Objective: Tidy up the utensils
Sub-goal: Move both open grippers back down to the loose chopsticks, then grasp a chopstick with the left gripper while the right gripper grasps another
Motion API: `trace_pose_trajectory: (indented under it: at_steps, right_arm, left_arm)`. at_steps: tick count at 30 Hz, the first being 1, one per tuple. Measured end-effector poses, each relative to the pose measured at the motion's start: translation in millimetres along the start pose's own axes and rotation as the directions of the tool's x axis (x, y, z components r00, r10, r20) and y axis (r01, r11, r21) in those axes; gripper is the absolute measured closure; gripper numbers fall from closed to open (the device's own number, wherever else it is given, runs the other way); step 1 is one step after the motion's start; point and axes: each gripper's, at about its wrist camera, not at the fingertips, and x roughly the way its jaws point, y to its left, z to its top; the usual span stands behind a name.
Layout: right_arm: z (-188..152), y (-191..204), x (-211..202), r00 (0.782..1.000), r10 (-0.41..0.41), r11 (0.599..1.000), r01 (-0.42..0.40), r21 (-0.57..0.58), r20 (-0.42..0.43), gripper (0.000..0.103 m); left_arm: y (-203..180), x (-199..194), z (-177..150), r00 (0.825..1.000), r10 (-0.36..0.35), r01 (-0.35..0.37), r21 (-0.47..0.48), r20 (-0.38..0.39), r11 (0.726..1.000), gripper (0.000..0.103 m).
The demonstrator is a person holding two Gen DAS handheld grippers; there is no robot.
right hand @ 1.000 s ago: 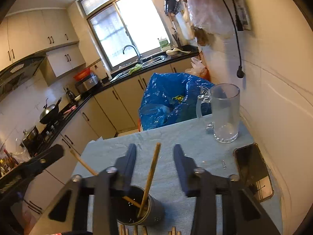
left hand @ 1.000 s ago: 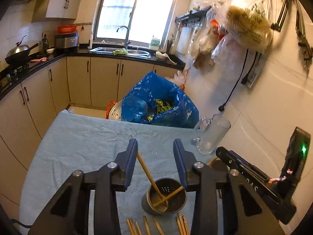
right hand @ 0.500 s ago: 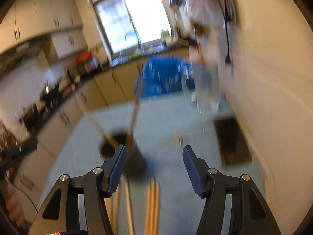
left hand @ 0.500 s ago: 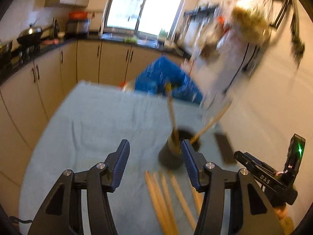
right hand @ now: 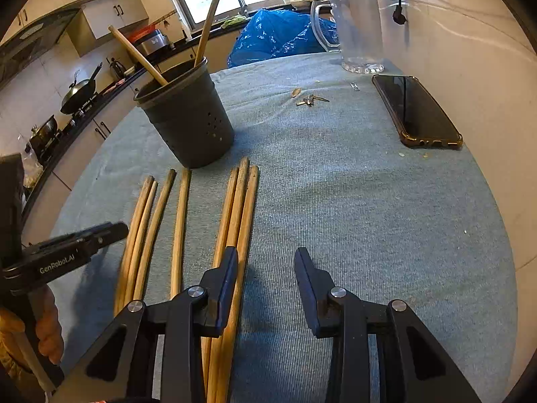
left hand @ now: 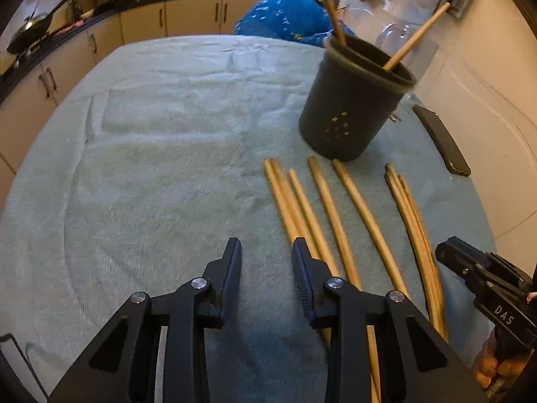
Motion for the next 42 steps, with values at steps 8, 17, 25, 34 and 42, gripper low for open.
trace_pose_trajectory:
  at_steps: [8,17,25,34,42]
  right_arm:
    - [-0.2,13.5,6.8,0.999,-0.038,0.998,0.039,-0.056,0.02,0.066]
    - [3.9,22.2,14.4,0.992,-0.126,0.986,0.127,-0.11,0.023,0.09]
    - [-1.1,0.9,0.5,0.984,-0.173,0.98,0.169,-0.1,-0.034,0.092]
    - [-11.8,-32.7,-22.4,0.979,-0.161,0.986,0.154,-0.061,-0.125,0.089]
    - [4.5,-34.5,-10.7,0.97,-0.158,0.987,0.155,-0.031,-0.184,0.086]
  left_arm:
    - [-17.3,8.4,7.9,0.999,0.054,-0.054,0.063,0.004,0.997,0.086]
    - [-21.3,3.4,9.3,0.994,0.106,-0.105,0.108,-0.011,0.989,0.095]
    - [25.6,-21.1,-12.8,0.997,0.047,-0.042,0.074,-0.067,0.996,0.096]
    - [45.1,-32.0,-18.2,0.989,0.049,-0.036,0.093,-0.143,0.995,0.096]
    - [38.7,-17.2,0.3,0.981,0.097,-0.077,0.123,-0.17,0.989,0.096]
